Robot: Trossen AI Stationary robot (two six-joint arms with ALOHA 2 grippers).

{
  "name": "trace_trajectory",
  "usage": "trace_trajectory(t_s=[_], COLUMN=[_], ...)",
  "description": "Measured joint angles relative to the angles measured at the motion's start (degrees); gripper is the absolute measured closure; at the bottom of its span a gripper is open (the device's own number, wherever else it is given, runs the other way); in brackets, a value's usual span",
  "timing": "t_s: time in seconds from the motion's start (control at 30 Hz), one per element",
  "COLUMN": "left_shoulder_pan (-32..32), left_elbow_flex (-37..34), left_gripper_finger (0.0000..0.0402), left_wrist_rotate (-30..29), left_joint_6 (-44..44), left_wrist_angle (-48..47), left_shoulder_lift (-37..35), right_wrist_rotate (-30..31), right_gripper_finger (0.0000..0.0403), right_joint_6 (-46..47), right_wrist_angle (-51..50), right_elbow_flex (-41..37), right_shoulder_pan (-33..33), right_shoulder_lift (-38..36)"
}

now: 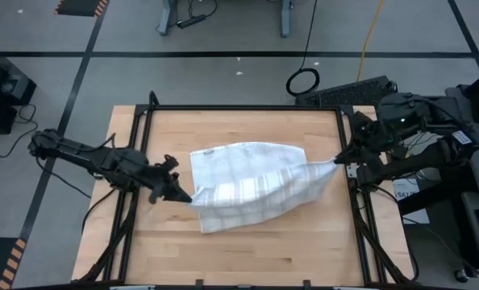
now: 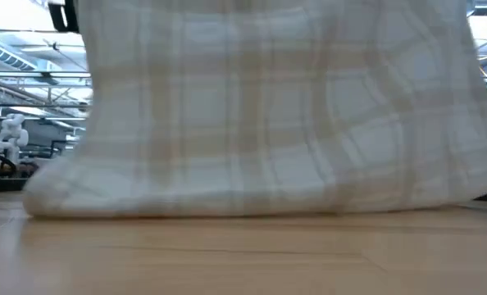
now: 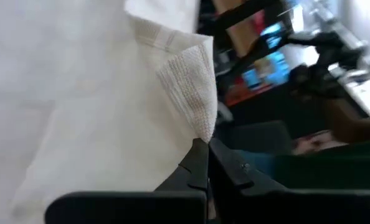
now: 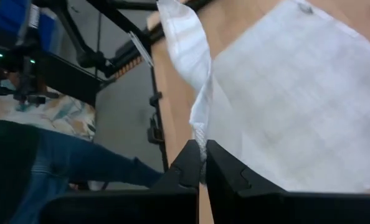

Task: Roll towel
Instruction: Roll the towel

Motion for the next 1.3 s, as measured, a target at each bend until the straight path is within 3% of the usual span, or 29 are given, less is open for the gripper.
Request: trace_trajectory(t_s=[0.2,0.53,0.87,1.07,1.3], left_shoulder_pan=[-0.5,-0.4,0.1,1.5,1.5], left_elbow_flex=[0.0,0.0,-0.3,-0.4,-0.4], left_gripper_finger=[0.0398,0.0398,0.0398,0.0398,0.0398], left_wrist_rotate=[-12.4,-32.2,-39.6,-40.0,-39.8], left_joint_6=[4.3,2.0,0.9,0.6,-4.2], left_wrist_angle=[-9.3,-20.5,-25.0,-25.2,-25.5], left_shoulder_lift=[0.5,0.3,4.6,11.1,17.1], right_wrist_rotate=[3.7,14.7,18.4,18.4,22.9], right_gripper_finger=[0.0401,0.0401,0.0401,0.0401,0.0401], right_joint_6=[0.0,-2.9,-10.9,-12.5,-11.4], right_wrist_angle=[-1.1,-0.5,1.9,2.2,4.6], right_elbow_flex=[0.0,0.0,0.0,0.0,0.0], right_shoulder_pan=[0.0,0.0,0.0,0.0,0.0], right_shoulder_lift=[0.0,2.3,7.9,9.1,9.4])
